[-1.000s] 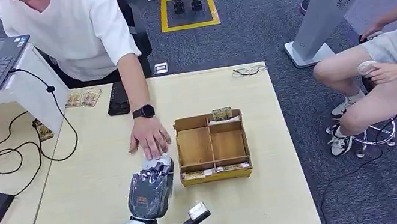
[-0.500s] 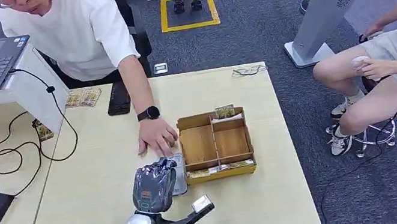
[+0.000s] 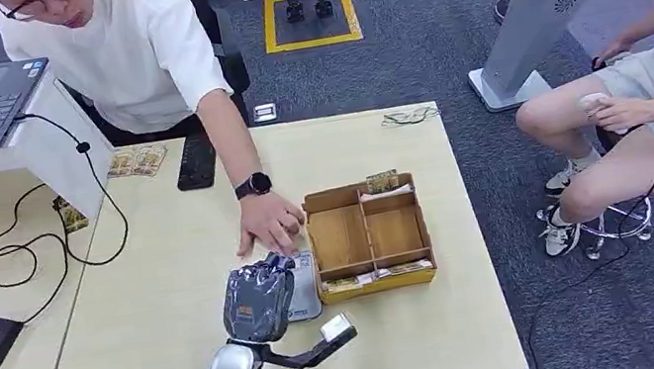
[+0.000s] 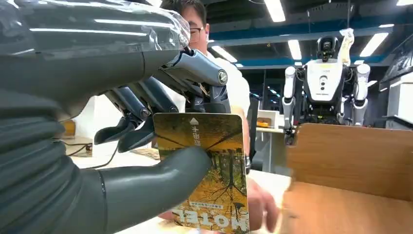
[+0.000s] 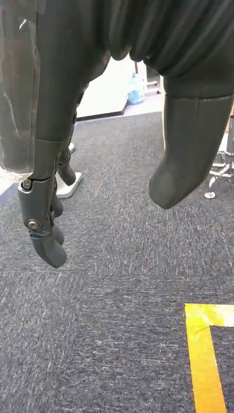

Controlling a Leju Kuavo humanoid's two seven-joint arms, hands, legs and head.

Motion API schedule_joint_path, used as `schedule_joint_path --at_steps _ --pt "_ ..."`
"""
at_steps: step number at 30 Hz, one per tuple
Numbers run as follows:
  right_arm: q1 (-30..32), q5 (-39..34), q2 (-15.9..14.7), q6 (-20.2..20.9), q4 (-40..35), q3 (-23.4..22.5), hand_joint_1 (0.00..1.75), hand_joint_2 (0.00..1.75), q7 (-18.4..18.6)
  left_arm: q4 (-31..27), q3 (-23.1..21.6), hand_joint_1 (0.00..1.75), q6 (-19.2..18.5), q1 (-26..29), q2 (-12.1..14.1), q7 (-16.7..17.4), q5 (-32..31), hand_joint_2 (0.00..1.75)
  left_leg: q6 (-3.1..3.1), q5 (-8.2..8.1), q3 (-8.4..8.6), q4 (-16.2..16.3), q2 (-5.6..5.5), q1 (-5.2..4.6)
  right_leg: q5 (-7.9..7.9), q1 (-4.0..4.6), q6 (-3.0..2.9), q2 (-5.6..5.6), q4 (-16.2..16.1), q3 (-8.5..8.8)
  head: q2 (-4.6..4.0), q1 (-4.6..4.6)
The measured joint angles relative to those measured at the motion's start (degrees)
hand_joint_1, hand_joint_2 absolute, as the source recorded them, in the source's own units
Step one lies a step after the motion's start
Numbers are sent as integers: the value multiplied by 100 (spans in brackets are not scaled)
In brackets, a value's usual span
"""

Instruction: Pass the card to the sensor for recognition and then transmit it.

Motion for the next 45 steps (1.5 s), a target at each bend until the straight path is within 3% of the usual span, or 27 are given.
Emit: schedule_joint_path --at_steps 17,45 --pt "-2 0 0 11 -7 48 0 175 -22 122 24 175 -31 -19 4 17 0 175 0 0 0 0 0 0 0 0 0 0 0 0 0 2" --pt "-5 0 0 28 -46 48 0 175 11 1058 24 175 -960 -210 -55 -103 0 175 0 0 17 0 -1 0 0 0 0 -2 0 21 0 2"
